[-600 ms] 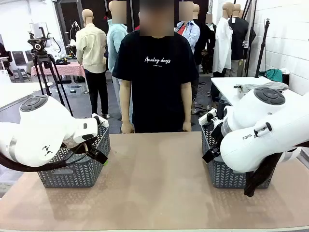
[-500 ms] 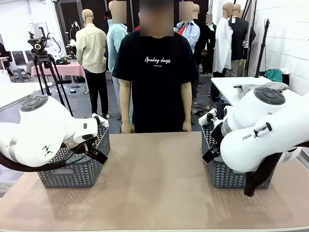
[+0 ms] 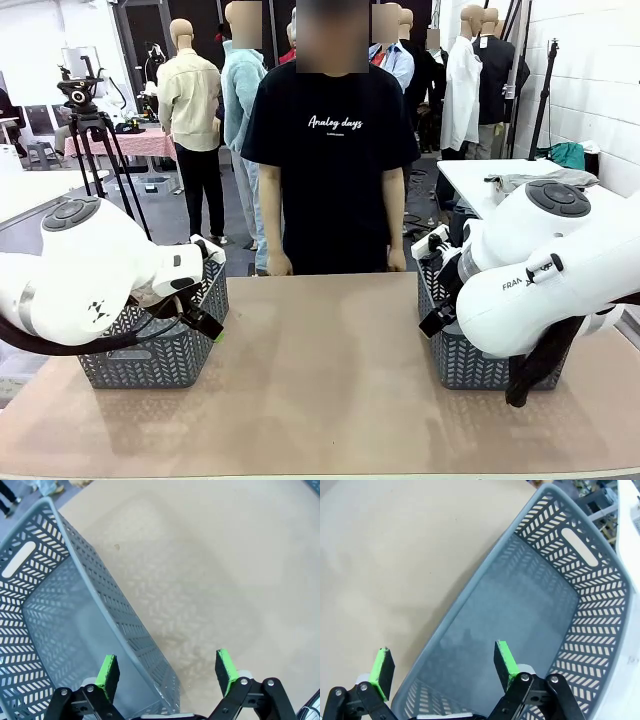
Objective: Sort the tops and bottoms.
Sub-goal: Lift clothes from the center of the table with your left hand.
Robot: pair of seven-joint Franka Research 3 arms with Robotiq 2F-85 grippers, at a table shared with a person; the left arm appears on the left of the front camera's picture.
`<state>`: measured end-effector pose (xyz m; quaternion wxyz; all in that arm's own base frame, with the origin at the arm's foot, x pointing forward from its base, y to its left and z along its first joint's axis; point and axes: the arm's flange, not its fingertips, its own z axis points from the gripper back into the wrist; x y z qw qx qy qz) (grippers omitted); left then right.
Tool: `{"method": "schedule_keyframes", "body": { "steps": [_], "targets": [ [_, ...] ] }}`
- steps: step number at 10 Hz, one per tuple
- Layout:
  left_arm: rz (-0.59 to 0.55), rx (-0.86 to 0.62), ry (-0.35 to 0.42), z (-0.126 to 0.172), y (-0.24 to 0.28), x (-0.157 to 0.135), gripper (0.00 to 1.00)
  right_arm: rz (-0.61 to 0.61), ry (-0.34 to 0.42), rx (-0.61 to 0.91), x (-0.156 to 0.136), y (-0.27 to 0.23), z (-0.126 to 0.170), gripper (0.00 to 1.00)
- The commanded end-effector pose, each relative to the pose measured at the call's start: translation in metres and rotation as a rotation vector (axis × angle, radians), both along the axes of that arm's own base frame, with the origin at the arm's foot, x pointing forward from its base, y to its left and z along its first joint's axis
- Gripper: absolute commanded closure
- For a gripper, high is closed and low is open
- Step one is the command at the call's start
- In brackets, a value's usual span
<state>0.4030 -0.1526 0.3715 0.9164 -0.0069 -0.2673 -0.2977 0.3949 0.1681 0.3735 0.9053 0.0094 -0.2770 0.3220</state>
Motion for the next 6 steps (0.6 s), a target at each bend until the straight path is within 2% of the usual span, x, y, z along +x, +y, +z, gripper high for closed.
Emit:
{"method": "schedule_keyframes", "body": {
  "steps": [1, 6],
  "targets": [
    [0.003, -0.002, 0.000, 0.0000, 0.0012, 0.0004, 0.00, -0.001, 0.001, 0.001, 0.0001, -0.0002, 0.0000, 0.00],
    [0.003, -0.002, 0.000, 0.0000, 0.0012, 0.0004, 0.00, -0.001, 0.001, 0.001, 0.0001, -0.0002, 0.0000, 0.00]
  ]
}}
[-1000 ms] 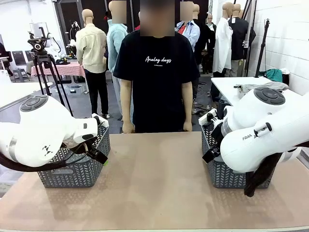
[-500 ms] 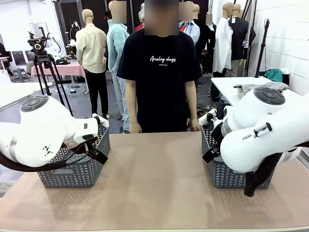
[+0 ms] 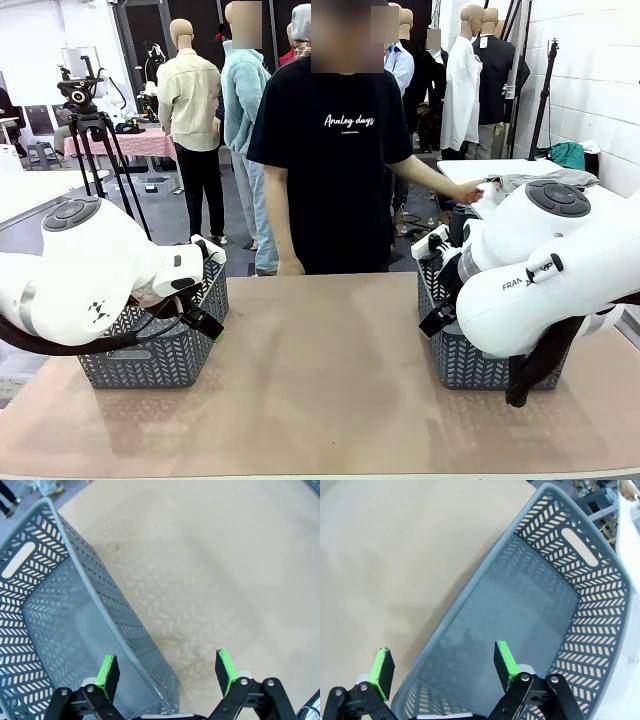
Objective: Sort the tops and bottoms.
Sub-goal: Lift clothes from the center of the table with your left hand.
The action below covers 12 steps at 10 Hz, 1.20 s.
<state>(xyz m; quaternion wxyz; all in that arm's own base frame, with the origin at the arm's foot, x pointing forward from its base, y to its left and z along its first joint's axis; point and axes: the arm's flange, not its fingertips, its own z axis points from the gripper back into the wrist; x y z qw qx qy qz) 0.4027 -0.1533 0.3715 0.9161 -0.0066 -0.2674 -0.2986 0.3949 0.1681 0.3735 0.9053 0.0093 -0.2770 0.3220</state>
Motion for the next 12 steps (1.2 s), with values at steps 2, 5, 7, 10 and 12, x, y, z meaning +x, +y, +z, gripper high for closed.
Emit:
{"method": "schedule_keyframes", "body": {
  "steps": [2, 5, 7, 10, 12],
  "targets": [
    [0.004, -0.003, 0.001, 0.0001, 0.0019, 0.0007, 0.00, -0.001, 0.001, 0.001, 0.0001, -0.0002, 0.0000, 0.00],
    [0.004, -0.003, 0.001, 0.0001, 0.0019, 0.0007, 0.00, -0.001, 0.001, 0.001, 0.0001, -0.0002, 0.0000, 0.00],
    [0.004, -0.003, 0.001, 0.0001, 0.0019, 0.0007, 0.00, -0.001, 0.001, 0.001, 0.0001, -0.0002, 0.0000, 0.00],
    [0.004, -0.003, 0.001, 0.0001, 0.0019, 0.0007, 0.00, -0.001, 0.001, 0.001, 0.0001, -0.0002, 0.0000, 0.00],
    [0.004, -0.003, 0.001, 0.0001, 0.0019, 0.0007, 0.00, -0.001, 0.001, 0.001, 0.0001, -0.0002, 0.0000, 0.00]
  ]
}}
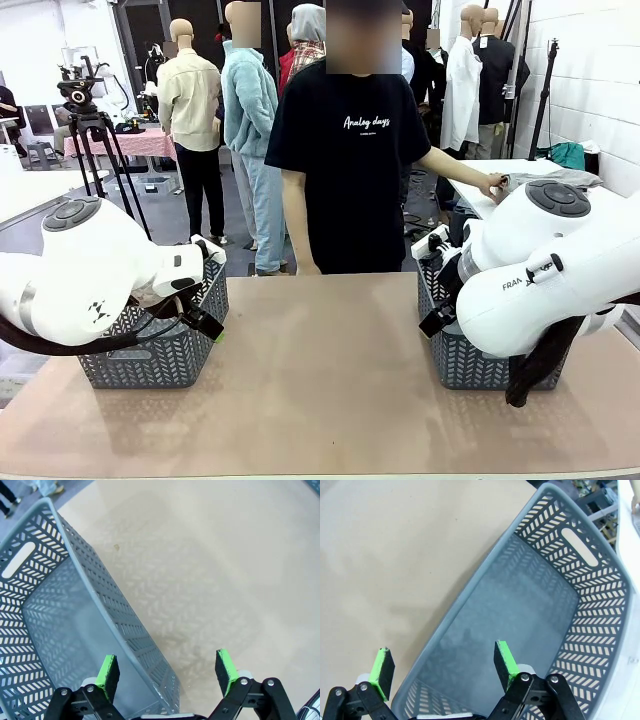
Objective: Sort the tops and bottoms.
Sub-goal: Lift clothes from the center of the table with your left hand.
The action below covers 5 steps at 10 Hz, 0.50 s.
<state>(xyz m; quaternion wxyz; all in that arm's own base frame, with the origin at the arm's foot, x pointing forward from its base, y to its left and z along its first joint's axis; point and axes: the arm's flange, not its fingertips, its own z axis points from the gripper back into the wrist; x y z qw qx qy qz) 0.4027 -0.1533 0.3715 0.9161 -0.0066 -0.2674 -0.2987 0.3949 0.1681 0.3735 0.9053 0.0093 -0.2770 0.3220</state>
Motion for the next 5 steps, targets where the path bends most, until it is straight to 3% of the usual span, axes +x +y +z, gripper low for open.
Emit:
{"method": "schedule_keyframes", "body": {
  "steps": [1, 5],
  "targets": [
    [0.004, -0.003, 0.001, 0.0001, 0.0019, 0.0007, 0.00, -0.001, 0.001, 0.001, 0.0001, -0.0002, 0.0000, 0.00],
    [0.004, -0.003, 0.001, 0.0001, 0.0019, 0.0007, 0.00, -0.001, 0.001, 0.001, 0.0001, -0.0002, 0.0000, 0.00]
  ]
}}
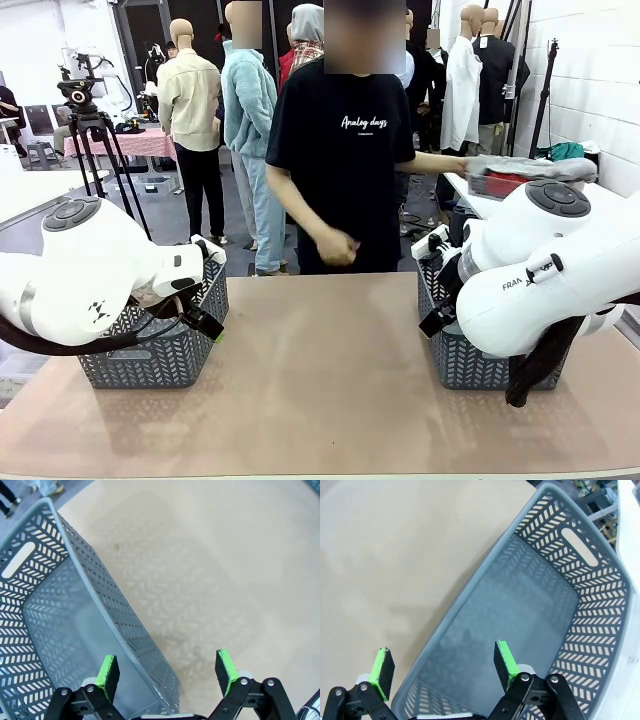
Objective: Sort the tops and bottoms.
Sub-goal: Lift clothes from the center of the table with your left hand.
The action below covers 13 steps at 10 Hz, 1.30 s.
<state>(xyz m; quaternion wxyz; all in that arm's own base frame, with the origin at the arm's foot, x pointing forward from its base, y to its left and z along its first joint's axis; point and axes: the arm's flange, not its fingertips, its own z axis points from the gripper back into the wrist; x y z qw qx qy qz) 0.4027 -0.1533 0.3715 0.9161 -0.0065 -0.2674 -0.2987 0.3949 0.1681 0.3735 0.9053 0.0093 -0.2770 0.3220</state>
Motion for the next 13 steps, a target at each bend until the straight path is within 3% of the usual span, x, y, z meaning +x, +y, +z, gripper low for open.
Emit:
{"method": "schedule_keyframes", "body": {
  "steps": [1, 5, 8, 10, 11, 13],
  "targets": [
    [0.004, -0.003, 0.001, 0.000, 0.002, 0.001, 0.00, -0.001, 0.001, 0.001, 0.000, 0.000, 0.000, 0.00],
    [0.025, -0.004, -0.053, 0.013, 0.006, -0.009, 0.00, 0.032, -0.018, 0.030, -0.008, 0.000, 0.013, 0.00],
    [0.009, -0.053, -0.082, 0.048, 0.012, -0.021, 0.00, 0.018, -0.117, 0.051, -0.020, -0.008, 0.053, 0.00],
    [-0.042, -0.131, -0.033, 0.071, 0.020, -0.033, 0.00, -0.005, -0.139, 0.116, -0.027, -0.032, 0.089, 0.00],
    [-0.076, -0.169, -0.014, 0.085, 0.029, -0.038, 0.00, -0.022, -0.134, 0.166, -0.029, -0.049, 0.103, 0.00],
    [-0.041, -0.194, -0.051, 0.108, 0.054, -0.046, 0.00, -0.010, -0.044, 0.284, -0.037, -0.081, 0.112, 0.00]
  ]
}}
